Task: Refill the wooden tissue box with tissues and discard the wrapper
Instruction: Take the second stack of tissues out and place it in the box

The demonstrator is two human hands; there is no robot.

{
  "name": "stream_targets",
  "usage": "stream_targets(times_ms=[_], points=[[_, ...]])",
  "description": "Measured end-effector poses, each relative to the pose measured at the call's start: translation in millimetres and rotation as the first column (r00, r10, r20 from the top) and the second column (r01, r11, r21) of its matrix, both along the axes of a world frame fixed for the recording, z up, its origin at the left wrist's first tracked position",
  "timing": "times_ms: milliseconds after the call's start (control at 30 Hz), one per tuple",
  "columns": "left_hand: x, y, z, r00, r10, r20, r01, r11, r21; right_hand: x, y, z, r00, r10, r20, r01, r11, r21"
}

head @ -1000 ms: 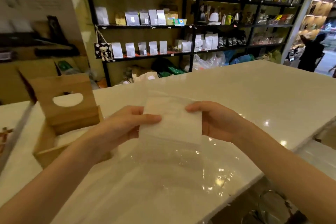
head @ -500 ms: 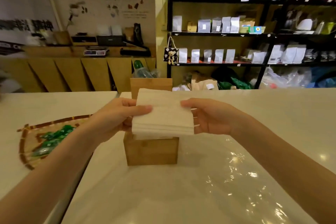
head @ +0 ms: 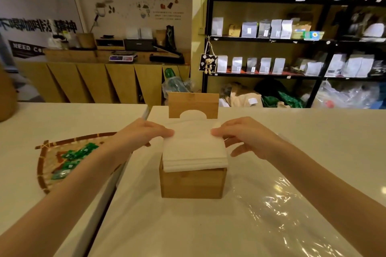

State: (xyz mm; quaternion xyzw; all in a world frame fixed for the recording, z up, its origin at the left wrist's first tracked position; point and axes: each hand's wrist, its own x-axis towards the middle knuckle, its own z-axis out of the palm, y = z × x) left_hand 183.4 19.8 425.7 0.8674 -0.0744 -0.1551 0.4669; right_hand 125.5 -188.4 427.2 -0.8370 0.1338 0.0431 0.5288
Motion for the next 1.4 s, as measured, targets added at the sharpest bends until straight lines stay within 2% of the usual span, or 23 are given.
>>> stream_targets(times_ms=[133, 267, 400, 500, 667, 767, 933, 1033, 1333, 1400], points=[[5.2, -1.7, -5.2, 1.000, -0.023, 0.013, 0.023, 1.000, -0.001, 4.4, 0.6, -6.7, 0.998, -0.057, 0.027, 0.060, 0.995, -0.086], [7.9, -3.6, -10.6, 0.998, -0.047, 0.052, 0.045, 0.998, 0.037, 6.0, 0.7, -11.9, 0.999, -0.038, 0.034, 0.043, 0.988, -0.150], [12.2, -2.5, -15.1, 0.972, -0.032, 0.235, 0.008, 0.995, 0.103, 4.7, -0.7, -15.9, 0.991, -0.028, 0.127, 0.057, 0.972, -0.227], [11.7, -6.7, -17.3, 0.922, -0.070, 0.381, -0.032, 0.966, 0.256, 6.1, -0.9, -22.3, 0.970, -0.010, 0.244, 0.101, 0.925, -0.365], [7.1, -9.5, -20.1, 0.894, -0.173, 0.413, -0.008, 0.916, 0.401, 5.9, 3.6, -26.3, 0.957, 0.080, 0.280, 0.094, 0.827, -0.555], [1.9, -14.3, -20.0, 0.869, -0.254, 0.425, -0.028, 0.832, 0.553, 3.8, 9.1, -24.0, 0.950, 0.122, 0.289, 0.090, 0.777, -0.624], [-8.3, -34.1, -25.0, 0.822, -0.380, 0.424, -0.139, 0.588, 0.797, 0.3, 23.1, -23.4, 0.958, 0.144, 0.248, 0.109, 0.617, -0.779], [-6.8, -38.4, -30.8, 0.814, -0.380, 0.440, -0.182, 0.553, 0.813, 0.9, 28.9, -28.4, 0.972, 0.130, 0.197, 0.099, 0.530, -0.842], [-3.4, -37.8, -31.9, 0.799, -0.332, 0.501, -0.253, 0.570, 0.782, 0.8, 36.6, -28.0, 0.977, 0.112, 0.180, 0.116, 0.429, -0.896], [-7.4, -38.0, -30.3, 0.790, -0.330, 0.517, -0.287, 0.547, 0.787, -0.8, 38.3, -27.2, 0.973, 0.126, 0.191, 0.135, 0.357, -0.924]])
